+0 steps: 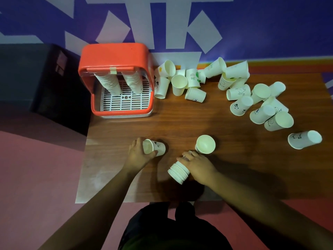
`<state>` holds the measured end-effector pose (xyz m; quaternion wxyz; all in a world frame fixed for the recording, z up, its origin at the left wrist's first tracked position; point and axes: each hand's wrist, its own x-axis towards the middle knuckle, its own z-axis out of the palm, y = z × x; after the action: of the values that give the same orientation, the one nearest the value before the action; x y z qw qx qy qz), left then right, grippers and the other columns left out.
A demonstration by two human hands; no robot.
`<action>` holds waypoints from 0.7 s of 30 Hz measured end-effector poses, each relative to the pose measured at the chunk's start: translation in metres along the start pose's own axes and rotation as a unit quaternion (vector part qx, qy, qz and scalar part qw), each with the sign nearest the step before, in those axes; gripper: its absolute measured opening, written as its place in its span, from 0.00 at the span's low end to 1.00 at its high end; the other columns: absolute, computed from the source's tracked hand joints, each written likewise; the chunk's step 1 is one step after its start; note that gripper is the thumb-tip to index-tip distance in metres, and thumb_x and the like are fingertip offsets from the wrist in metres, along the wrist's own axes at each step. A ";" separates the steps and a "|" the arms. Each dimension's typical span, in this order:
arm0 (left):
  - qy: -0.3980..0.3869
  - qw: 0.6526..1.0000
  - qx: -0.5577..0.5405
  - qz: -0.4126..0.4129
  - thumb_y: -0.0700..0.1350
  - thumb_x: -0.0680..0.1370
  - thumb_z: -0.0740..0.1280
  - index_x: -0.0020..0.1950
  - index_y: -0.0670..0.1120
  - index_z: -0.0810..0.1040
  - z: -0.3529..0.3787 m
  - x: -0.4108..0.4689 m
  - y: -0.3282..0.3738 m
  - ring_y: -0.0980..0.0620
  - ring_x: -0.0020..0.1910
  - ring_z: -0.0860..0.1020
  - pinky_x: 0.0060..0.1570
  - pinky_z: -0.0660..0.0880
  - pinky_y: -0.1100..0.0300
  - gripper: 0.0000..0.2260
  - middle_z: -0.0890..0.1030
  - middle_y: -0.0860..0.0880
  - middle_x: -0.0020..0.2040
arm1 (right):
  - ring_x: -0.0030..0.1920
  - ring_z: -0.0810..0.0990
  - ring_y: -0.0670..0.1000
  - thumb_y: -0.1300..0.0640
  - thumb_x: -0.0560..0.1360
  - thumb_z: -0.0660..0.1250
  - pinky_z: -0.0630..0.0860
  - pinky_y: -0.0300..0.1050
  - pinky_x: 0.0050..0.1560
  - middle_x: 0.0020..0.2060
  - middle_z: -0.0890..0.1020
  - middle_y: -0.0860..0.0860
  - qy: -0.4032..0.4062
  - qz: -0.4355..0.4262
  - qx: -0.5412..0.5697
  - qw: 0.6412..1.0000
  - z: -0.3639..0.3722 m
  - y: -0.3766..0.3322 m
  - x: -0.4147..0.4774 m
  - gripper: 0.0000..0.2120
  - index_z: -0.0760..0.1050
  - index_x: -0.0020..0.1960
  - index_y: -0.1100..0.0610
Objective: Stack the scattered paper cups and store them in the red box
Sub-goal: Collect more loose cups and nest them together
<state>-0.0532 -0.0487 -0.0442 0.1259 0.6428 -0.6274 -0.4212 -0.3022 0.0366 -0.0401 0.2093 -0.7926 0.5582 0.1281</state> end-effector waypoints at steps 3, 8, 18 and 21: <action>0.013 0.999 -0.048 -0.001 0.57 0.69 0.76 0.64 0.49 0.71 -0.003 0.000 0.005 0.46 0.63 0.72 0.61 0.75 0.44 0.29 0.73 0.49 0.62 | 0.63 0.74 0.55 0.57 0.71 0.71 0.76 0.50 0.58 0.68 0.69 0.49 0.041 0.056 0.083 0.994 0.002 0.001 0.007 0.33 0.63 0.73 0.49; 0.046 0.977 -0.209 0.013 0.61 0.72 0.75 0.67 0.55 0.68 -0.017 -0.003 0.032 0.51 0.62 0.75 0.55 0.77 0.63 0.28 0.73 0.49 0.66 | 0.65 0.74 0.51 0.56 0.66 0.78 0.74 0.53 0.64 0.64 0.76 0.48 0.129 0.196 0.407 0.883 0.007 0.002 0.017 0.36 0.66 0.70 0.51; -0.074 0.975 -0.102 0.184 0.63 0.72 0.71 0.66 0.53 0.74 -0.013 -0.013 0.067 0.51 0.61 0.70 0.59 0.73 0.56 0.27 0.74 0.57 0.58 | 0.58 0.80 0.46 0.63 0.67 0.77 0.76 0.44 0.60 0.59 0.80 0.47 0.154 0.233 0.543 0.792 0.028 -0.013 0.017 0.33 0.69 0.69 0.54; -0.094 0.968 -0.042 0.228 0.64 0.71 0.71 0.68 0.52 0.74 -0.005 -0.013 0.073 0.51 0.59 0.69 0.59 0.71 0.55 0.29 0.74 0.56 0.57 | 0.50 0.81 0.47 0.68 0.68 0.74 0.77 0.44 0.55 0.51 0.82 0.50 0.140 0.260 0.514 0.805 0.033 -0.005 0.005 0.23 0.75 0.61 0.60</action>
<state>-0.0994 -0.0519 0.0145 0.1858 0.4346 -0.7479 -0.4660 -0.2946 0.0499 -0.0702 0.4644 -0.4035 0.7509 -0.2402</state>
